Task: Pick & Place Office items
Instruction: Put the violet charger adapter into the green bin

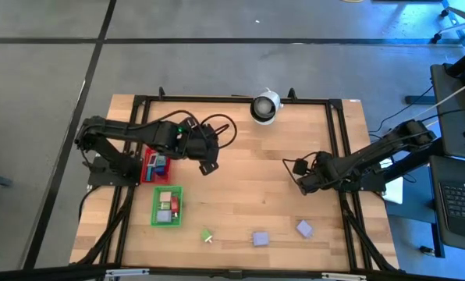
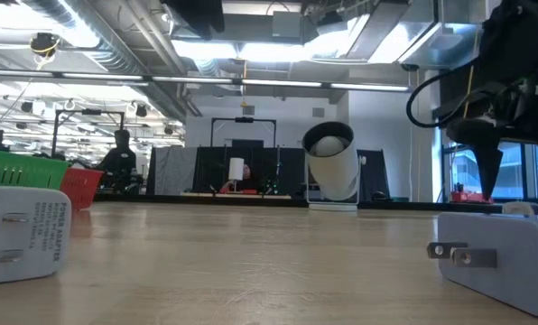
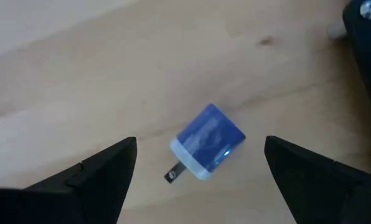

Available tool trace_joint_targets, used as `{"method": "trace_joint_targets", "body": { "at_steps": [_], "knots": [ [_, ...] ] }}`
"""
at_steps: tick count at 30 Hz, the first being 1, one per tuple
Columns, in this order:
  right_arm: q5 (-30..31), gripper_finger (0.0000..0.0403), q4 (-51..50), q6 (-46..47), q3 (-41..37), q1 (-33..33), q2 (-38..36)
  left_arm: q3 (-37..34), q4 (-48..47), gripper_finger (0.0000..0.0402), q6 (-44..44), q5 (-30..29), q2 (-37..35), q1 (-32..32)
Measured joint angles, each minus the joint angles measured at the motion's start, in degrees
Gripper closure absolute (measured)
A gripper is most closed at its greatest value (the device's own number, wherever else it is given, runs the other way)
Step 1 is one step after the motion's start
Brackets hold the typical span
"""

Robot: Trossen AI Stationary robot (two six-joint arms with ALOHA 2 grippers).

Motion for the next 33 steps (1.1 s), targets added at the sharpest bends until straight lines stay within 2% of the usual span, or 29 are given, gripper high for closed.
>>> {"method": "trace_joint_targets", "body": {
  "at_steps": [6, 12, 20, 25, 33],
  "knots": [
    [0.9, 0.0048, 0.31, 5.61, 0.0, -0.2, 3.81, 0.0, 0.02, 0.0161, 0.95, 0.09, 0.0, 1.79],
    [1.82, 0.0048, 5.75, 5.79, 0.0, -1.53, 8.89, 0.0, 0.03, 0.0161, 2.36, 0.09, 0.0, 2.37],
    [2.71, 0.0058, 6.14, 4.31, 0.22, -2.12, 11.63, 0.0, 0.02, 0.0161, 2.41, 0.0, 0.0, 2.41],
    [2.58, 0.0112, 5.88, 3.93, 0.13, -2.12, 11.68, 0.0, 0.04, 0.0161, 2.4, -0.04, 0.02, 2.42],
    [2.43, 0.024, 5.87, 0.54, -0.05, -2.16, 11.78, 0.0, 0.06, 0.0161, 1.84, -0.07, 0.02, 2.42]
  ]
}}
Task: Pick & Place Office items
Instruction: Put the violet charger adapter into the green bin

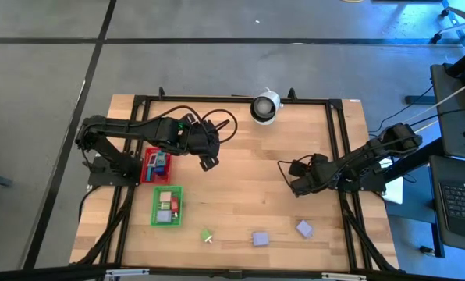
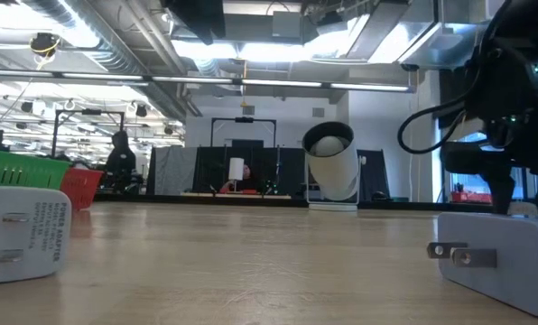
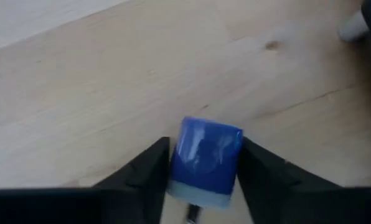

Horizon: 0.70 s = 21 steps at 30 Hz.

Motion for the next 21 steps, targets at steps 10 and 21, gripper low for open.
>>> {"method": "trace_joint_targets", "body": {
  "at_steps": [10, 21],
  "knots": [
    [6.72, 0.0266, 2.83, -4.94, 2.57, -0.07, -6.83, -0.02, 0.04, 0.0161, -3.38, -0.36, 0.0, 0.0],
    [26.84, 0.0265, 15.53, -38.34, 11.0, -0.04, -20.49, -0.04, 0.84, 0.0161, -7.68, -3.2, 0.04, -0.02]
  ]
}}
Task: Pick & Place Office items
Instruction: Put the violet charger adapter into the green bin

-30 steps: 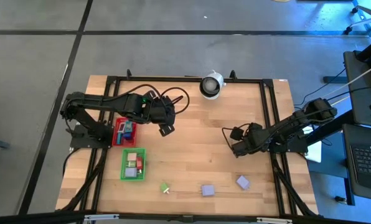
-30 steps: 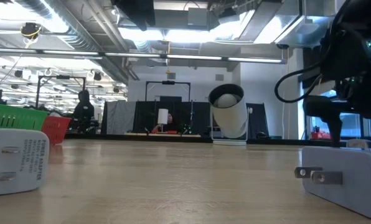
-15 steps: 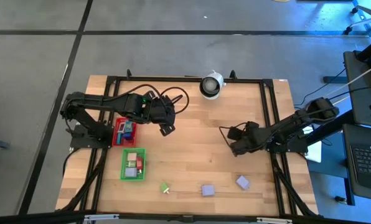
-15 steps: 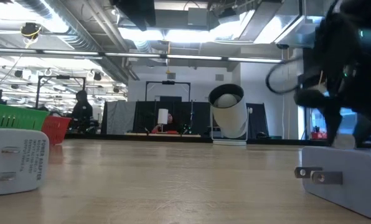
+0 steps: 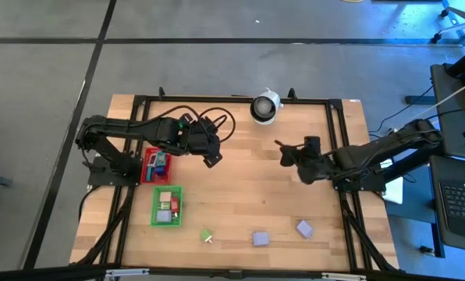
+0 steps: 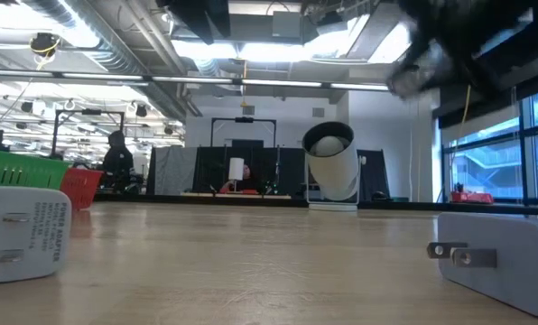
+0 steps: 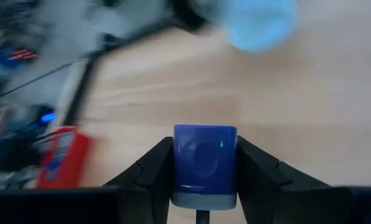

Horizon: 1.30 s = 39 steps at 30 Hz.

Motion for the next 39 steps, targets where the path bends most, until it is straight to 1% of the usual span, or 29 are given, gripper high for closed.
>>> {"method": "trace_joint_targets", "body": {
  "at_steps": [3, 7, 10, 12, 14, 17, 22, 25, 27, 30, 34, 37, 39],
  "knots": [
    [1.26, 0.0263, 4.23, -14.7, 3.5, 0.0, -1.47, 0.0, 0.95, 0.0161, -0.02, -0.7, 0.0, 0.02],
    [1.13, 0.0262, 8.54, -34.21, 9.65, 0.0, -1.64, 0.0, 1.59, 0.0161, -0.32, -1.34, 0.0, 0.02],
    [0.06, 0.0262, 11.86, -48.63, 13.72, 0.02, -1.64, 0.0, 1.71, 0.0161, -0.72, -0.87, 0.0, 0.02],
    [-1.58, 0.0262, 14.31, -57.31, 15.9, 0.02, -1.64, 0.0, 1.97, 0.0161, -3.27, 0.5, 0.0, -0.01],
    [-3.29, 0.0262, 16.07, -64.08, 17.63, 0.02, -1.64, 0.0, 2.87, 0.0161, -6.64, 2.35, 0.0, -0.18],
    [-6.5, 0.0262, 16.39, -71.82, 19.51, -0.1, -1.64, 0.0, 6.15, 0.0161, -6.74, 4.91, 0.0, -0.83],
    [-14.29, 0.0261, 16.26, -84.46, 20.06, -0.17, -1.64, 0.0, 18.27, 0.0161, 1.82, 7.67, 0.0, -3.39],
    [-18.65, 0.0261, 16.24, -89.55, 20.06, -0.17, -1.64, 0.0, 26.92, 0.0163, 6.9, 10.13, 0.0, -4.46],
    [-19.19, 0.0261, 16.23, -91.71, 20.06, -0.17, -1.64, 0.0, 32.08, 0.0166, 9.02, 11.43, 0.0, -4.87],
    [-18.04, 0.0261, 15.48, -94.77, 20.08, -0.17, -1.64, 0.0, 38.51, 0.0168, 9.55, 10.7, 0.0, -5.16],
    [-13.18, 0.0261, 13.38, -97.2, 20.12, -0.77, -0.67, 0.0, 44.91, 0.0168, 2.61, 6.03, 0.0, -4.88],
    [-13.51, 0.0261, 12.6, -95.4, 20.12, -2.03, 0.63, 0.01, 45.65, 0.0168, -2.77, 3.85, 0.72, -4.13],
    [-15.41, 0.0261, 11.82, -92.7, 20.12, -2.96, 1.94, -0.14, 45.18, 0.0168, -5.72, 4.83, 1.26, -3.43]
  ]
}}
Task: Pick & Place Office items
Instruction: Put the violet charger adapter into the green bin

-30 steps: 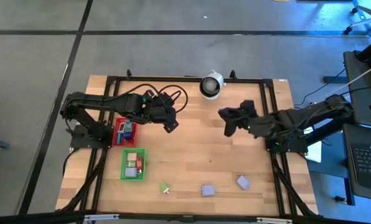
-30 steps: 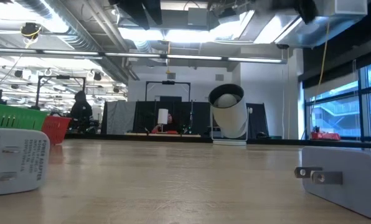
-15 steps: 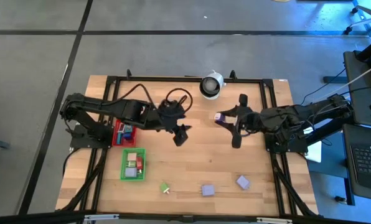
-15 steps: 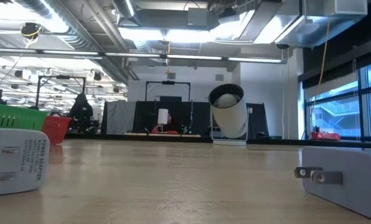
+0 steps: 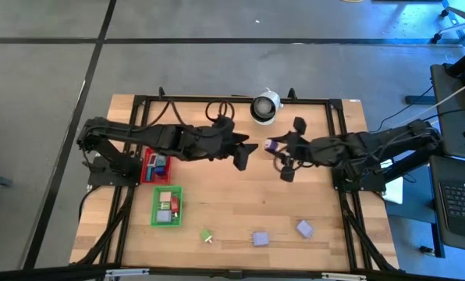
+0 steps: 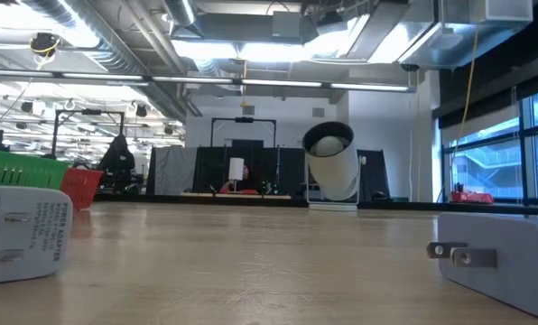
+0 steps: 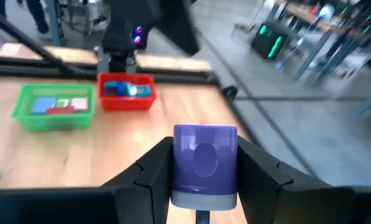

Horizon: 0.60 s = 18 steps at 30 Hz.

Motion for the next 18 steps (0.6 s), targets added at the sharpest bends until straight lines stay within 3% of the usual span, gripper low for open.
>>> {"method": "trace_joint_targets", "body": {
  "at_steps": [10, 18],
  "knots": [
    [-9.57, 0.0261, -3.19, 4.76, 0.0, -2.34, 7.33, -2.33, -0.28, 0.0156, -9.21, 12.9, 2.95, 3.02],
    [-9.55, 0.0261, -3.36, 4.22, 0.0, -2.35, 10.51, -2.38, -6.77, 0.0143, -11.87, 13.65, 4.54, 3.37]
  ]
}}
